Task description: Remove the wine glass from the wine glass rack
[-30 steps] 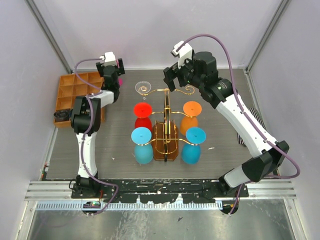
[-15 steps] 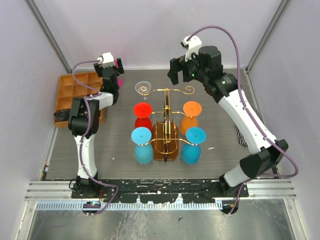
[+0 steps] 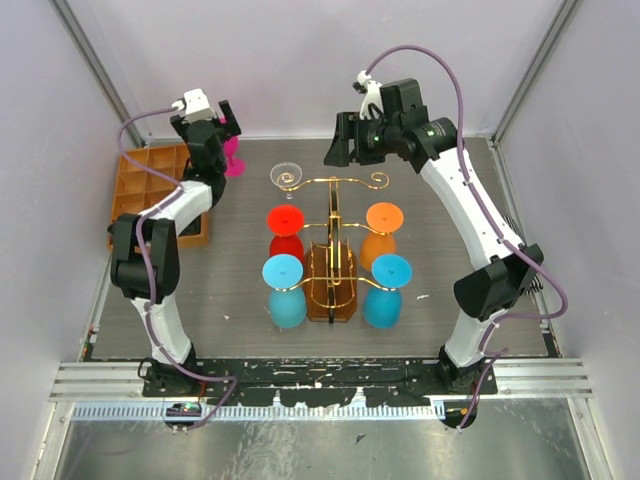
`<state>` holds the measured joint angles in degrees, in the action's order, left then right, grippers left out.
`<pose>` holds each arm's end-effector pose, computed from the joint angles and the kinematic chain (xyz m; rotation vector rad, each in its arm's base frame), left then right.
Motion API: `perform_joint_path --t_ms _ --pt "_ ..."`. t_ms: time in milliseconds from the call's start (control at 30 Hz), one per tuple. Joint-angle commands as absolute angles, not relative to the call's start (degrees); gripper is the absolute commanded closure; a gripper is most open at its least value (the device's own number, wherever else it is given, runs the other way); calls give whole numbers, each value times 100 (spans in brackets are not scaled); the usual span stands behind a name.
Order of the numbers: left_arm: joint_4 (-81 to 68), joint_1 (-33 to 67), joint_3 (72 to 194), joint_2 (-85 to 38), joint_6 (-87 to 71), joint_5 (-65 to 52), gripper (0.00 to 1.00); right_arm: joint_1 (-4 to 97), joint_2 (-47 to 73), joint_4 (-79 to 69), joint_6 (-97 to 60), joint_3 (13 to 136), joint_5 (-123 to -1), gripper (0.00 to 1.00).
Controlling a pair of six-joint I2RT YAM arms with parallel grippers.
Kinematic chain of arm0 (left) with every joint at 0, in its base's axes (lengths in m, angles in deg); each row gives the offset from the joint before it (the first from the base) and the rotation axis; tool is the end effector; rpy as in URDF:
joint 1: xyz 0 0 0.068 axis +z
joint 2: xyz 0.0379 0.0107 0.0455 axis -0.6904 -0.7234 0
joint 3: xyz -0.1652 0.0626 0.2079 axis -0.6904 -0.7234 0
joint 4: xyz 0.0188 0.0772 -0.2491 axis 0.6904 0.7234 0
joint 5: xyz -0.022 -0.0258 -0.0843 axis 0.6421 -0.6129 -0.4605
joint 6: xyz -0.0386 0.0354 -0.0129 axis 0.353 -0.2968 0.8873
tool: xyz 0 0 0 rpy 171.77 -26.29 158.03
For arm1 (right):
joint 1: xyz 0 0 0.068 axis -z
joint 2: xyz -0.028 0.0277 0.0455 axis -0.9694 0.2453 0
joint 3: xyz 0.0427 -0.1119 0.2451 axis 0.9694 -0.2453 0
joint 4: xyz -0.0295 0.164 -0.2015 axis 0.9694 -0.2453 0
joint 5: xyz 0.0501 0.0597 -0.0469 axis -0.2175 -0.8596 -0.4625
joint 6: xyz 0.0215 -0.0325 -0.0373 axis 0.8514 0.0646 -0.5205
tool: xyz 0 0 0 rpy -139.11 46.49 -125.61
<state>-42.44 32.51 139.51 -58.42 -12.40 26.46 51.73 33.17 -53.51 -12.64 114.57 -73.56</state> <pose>0.4518 -0.0738 0.2945 -0.2977 1.4438 0.0600 0.3445 0.1669 0.4312 -0.4192 2.1891 0.7300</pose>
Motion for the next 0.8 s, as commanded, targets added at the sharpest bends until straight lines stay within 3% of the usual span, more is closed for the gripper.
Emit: perform_joint_path --t_ms 0,133,767 --pt "-3183 3223 14014 -5331 -604 2559 2 5231 3138 -5385 -797 11506 -8321 29" --pt "-2170 3207 14126 -4948 -327 2566 2 5204 3297 -5164 -463 11368 -9150 35" --pt "-47 3206 13575 -3197 413 1358 2 5070 4420 -4634 -196 11953 -9252 46"
